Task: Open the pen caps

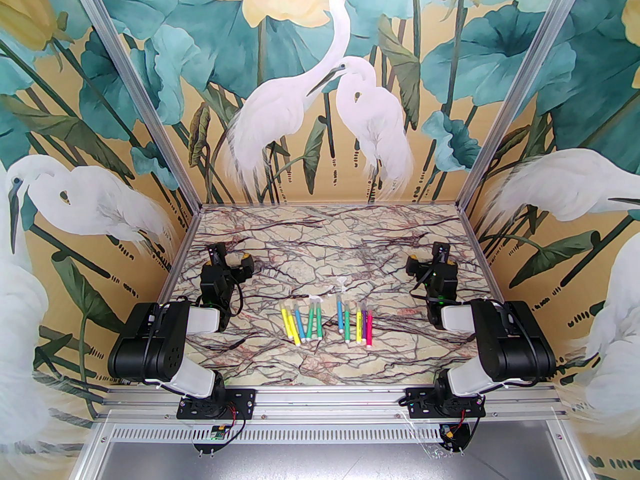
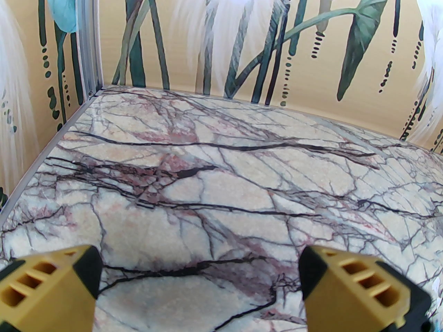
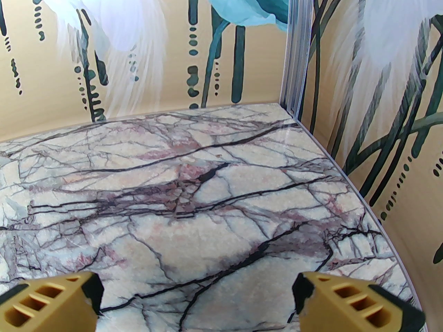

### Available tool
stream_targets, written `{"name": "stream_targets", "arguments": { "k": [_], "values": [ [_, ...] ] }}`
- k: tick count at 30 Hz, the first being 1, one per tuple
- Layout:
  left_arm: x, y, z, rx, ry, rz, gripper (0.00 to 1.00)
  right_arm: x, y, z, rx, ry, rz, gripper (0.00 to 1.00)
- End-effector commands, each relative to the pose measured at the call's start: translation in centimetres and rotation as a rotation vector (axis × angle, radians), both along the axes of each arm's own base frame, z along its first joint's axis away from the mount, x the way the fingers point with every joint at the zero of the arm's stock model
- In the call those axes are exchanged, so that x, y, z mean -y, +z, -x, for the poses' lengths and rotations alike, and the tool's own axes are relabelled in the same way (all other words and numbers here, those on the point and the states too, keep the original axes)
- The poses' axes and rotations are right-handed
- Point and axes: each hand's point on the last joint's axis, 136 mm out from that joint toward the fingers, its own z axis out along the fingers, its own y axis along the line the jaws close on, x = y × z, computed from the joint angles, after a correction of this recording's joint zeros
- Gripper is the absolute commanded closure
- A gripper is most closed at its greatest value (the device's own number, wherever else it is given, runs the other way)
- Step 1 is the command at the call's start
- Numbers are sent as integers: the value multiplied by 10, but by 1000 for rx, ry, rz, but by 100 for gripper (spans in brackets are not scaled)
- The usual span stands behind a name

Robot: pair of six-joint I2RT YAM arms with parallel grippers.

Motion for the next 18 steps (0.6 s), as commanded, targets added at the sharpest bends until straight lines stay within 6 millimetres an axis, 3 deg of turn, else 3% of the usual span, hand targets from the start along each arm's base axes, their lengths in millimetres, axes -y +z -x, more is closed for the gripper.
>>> {"name": "stream_targets", "arguments": {
  "k": [1,8,13,18],
  "values": [
    [-6,12,7,34,28,-9,0,5,18,-5,4,-25,4,1],
    [-4,31,7,-61,73,-29,0,13,34,1,-129,-116,-40,1],
    [23,45,8,-130,11,-63,1,2,48,18,-206,-122,-90,1],
    [59,54,15,-183,-119,-6,0,-27,55,40,-321,-36,-145,1]
  ]
}}
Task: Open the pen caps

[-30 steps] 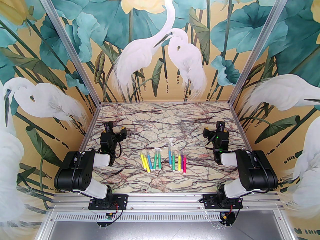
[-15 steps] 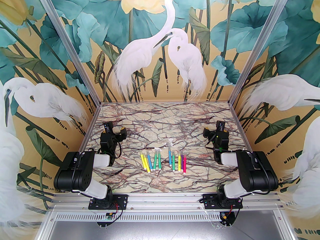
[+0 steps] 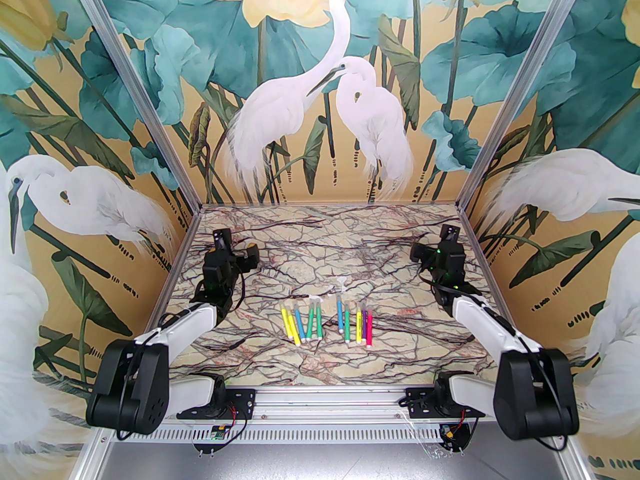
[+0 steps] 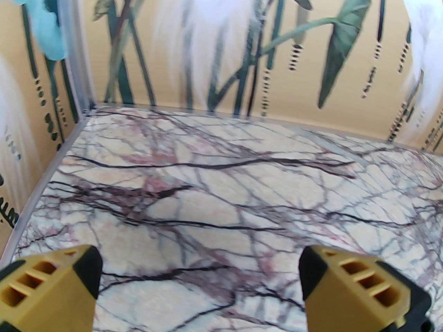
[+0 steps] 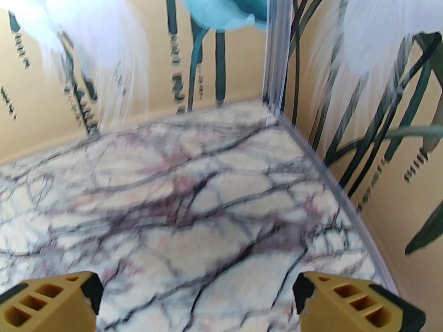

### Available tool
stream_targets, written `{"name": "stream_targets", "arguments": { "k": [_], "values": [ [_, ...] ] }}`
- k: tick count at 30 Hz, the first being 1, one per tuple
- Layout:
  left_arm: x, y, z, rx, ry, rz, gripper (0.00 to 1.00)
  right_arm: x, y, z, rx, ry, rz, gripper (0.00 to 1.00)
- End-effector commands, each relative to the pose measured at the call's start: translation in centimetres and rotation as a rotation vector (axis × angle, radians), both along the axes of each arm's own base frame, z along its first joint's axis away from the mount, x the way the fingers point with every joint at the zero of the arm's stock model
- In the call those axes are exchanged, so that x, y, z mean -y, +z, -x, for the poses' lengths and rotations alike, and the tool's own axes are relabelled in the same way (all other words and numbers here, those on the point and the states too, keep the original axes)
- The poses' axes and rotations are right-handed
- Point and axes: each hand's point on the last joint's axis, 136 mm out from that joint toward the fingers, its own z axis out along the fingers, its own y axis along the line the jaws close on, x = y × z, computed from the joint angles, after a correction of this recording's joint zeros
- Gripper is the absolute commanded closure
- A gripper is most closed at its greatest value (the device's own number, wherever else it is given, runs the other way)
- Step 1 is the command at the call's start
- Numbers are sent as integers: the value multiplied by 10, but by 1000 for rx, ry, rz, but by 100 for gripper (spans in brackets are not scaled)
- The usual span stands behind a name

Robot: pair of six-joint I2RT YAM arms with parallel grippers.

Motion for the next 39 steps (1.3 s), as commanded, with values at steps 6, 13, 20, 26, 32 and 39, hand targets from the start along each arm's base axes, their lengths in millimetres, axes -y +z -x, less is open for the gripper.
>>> {"name": "stream_targets", "arguments": {
  "k": [6,13,20,26,32,39],
  "values": [
    [53,-7,27,-159,-176,82,0,-49,-19,60,-285,117,-108,4],
    [95,-4,48,-198,-323,137,1,-81,-41,97,-459,192,-200,10],
    [119,-5,69,-237,-432,168,0,-118,-60,129,-624,281,-208,17],
    [123,-4,76,-230,-454,177,0,-140,-72,152,-710,315,-210,26],
    [126,-6,77,-235,-466,185,0,-162,-84,171,-776,361,-211,32],
    [128,-10,77,-250,-473,193,0,-179,-101,191,-859,400,-214,42]
  ]
}}
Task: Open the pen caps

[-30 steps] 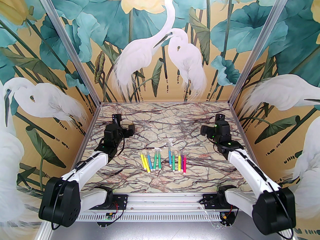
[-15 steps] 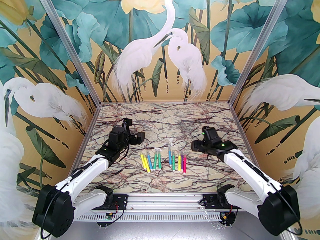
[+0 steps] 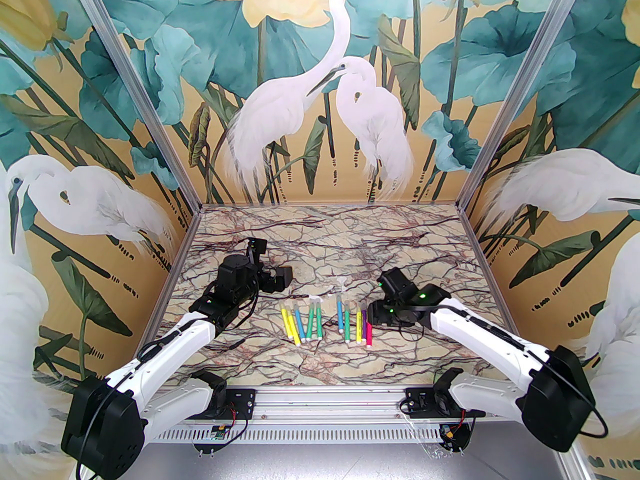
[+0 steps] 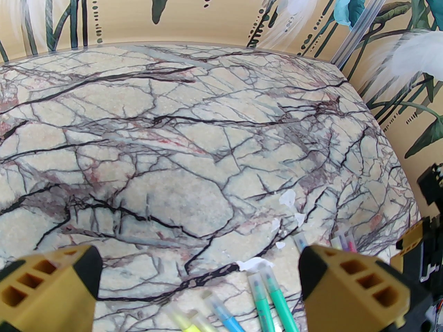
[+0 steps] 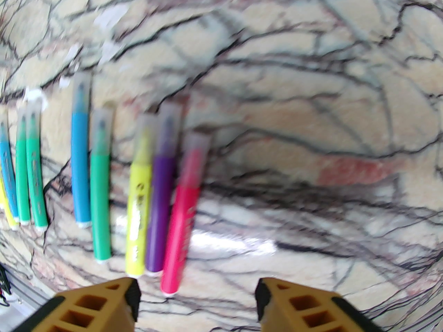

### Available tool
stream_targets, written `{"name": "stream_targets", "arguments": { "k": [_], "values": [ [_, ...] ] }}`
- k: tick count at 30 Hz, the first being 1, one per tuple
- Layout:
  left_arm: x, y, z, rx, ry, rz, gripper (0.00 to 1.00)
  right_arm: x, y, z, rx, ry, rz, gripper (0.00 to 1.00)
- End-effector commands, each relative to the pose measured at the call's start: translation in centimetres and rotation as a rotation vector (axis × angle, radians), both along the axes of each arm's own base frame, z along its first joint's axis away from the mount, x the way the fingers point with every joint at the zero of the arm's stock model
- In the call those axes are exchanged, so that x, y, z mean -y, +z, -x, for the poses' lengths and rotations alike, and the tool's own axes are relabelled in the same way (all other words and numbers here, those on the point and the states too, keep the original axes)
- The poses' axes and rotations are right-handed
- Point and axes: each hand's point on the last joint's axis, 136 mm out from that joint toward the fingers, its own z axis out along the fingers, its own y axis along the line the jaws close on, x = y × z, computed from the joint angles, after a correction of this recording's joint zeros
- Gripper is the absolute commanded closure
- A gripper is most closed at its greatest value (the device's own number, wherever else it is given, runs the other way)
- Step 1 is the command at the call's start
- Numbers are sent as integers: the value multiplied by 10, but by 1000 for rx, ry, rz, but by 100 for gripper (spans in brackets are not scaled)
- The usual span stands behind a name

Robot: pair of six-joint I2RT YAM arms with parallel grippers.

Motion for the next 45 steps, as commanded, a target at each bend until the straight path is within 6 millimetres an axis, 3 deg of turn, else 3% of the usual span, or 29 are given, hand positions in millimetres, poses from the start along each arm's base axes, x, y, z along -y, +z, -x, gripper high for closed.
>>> {"name": "stream_targets", "arguments": {
  "k": [1,14,45],
  "values": [
    [6,-6,6,-28,-29,12,0,-4,-11,11,-58,-13,4,43],
    [1,-4,7,-27,-4,9,1,-20,-42,13,-108,17,28,52],
    [-3,-4,11,-34,10,9,0,-9,-71,11,-136,0,145,64]
  ]
}}
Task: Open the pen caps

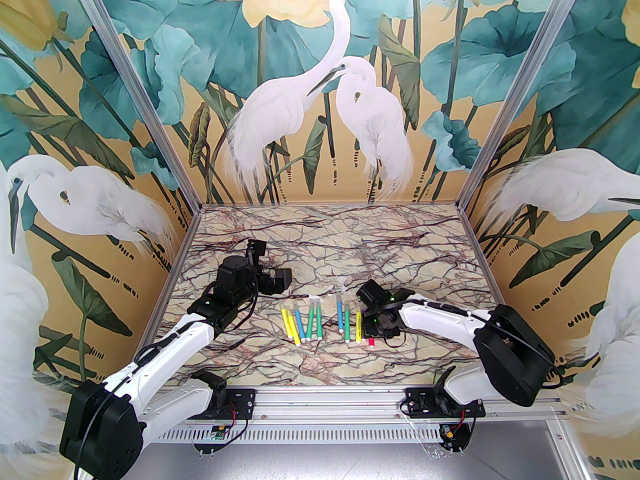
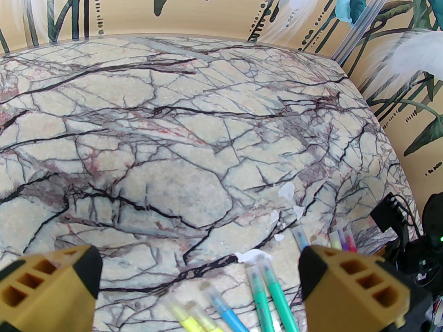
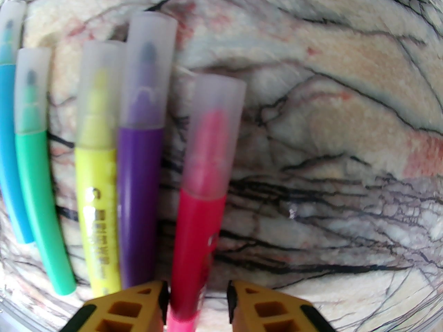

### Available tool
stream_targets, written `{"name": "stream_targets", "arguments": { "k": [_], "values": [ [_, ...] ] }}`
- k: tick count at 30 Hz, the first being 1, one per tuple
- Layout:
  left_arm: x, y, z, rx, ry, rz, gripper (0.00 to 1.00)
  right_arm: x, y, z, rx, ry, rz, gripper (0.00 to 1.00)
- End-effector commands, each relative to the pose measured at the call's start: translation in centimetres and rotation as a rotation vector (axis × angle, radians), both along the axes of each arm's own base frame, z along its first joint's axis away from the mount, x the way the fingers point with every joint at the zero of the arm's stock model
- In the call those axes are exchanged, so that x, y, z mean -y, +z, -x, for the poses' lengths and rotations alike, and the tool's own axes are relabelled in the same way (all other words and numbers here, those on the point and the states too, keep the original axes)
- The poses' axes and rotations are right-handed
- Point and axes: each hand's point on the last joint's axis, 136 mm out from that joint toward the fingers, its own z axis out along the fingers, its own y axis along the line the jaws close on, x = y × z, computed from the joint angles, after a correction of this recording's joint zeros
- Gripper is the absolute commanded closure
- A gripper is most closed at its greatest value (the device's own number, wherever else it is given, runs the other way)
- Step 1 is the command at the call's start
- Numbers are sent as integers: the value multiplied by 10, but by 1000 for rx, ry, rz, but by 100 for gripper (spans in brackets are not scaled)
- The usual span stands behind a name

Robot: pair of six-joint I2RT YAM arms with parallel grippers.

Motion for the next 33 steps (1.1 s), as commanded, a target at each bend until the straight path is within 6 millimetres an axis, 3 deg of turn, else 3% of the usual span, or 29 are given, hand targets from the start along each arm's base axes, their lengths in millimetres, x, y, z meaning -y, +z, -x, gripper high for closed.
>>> {"name": "stream_targets", "arguments": {
  "k": [1,16,18,33],
  "values": [
    [0,0,4,-5,4,10,1,5,-1,-1,4,-1,55,65],
    [-1,-3,4,-13,7,5,0,9,-11,-5,-12,24,191,69],
    [-1,-3,4,-12,8,4,0,10,-12,-7,-11,22,205,72],
    [-1,-4,4,-19,15,11,1,9,-16,-7,7,23,197,76]
  ]
}}
